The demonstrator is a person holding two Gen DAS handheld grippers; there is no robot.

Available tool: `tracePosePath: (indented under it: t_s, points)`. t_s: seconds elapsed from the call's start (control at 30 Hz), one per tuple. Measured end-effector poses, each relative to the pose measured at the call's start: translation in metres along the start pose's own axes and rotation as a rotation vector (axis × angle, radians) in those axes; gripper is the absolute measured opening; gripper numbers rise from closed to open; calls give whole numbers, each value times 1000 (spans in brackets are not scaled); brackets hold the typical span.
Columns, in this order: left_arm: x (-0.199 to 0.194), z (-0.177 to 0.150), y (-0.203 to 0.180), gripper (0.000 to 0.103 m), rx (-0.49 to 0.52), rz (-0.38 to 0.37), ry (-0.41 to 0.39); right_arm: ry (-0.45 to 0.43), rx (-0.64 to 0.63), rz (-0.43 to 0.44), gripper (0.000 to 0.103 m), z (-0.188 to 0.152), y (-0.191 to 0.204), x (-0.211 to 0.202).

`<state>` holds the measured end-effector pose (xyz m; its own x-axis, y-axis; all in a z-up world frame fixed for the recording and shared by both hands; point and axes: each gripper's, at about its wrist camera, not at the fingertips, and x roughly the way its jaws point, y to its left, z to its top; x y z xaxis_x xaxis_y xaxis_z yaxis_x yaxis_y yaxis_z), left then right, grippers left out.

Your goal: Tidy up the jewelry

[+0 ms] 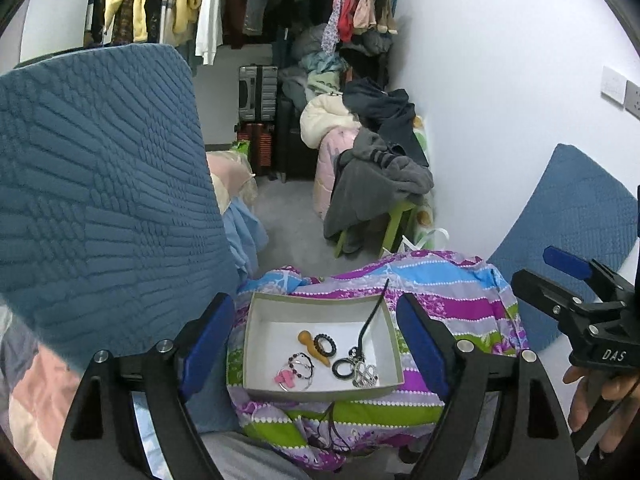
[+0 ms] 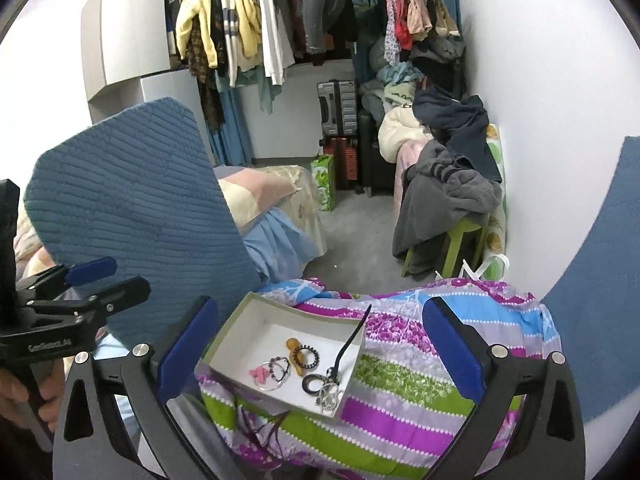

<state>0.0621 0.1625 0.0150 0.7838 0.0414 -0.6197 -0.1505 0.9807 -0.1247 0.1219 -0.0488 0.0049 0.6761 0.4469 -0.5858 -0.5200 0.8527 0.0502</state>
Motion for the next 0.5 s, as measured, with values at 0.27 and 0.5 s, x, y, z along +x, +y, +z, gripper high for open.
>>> tracePosePath:
  t_s: [0.27,0.5]
  points:
    - [-16,-15,-19,83,38,6,-14,-19,2,-6,103,-21,4,-19]
    - [-22,-31,-26,83,27,7,-8,-24,43,-14,103,-40,-1,-27]
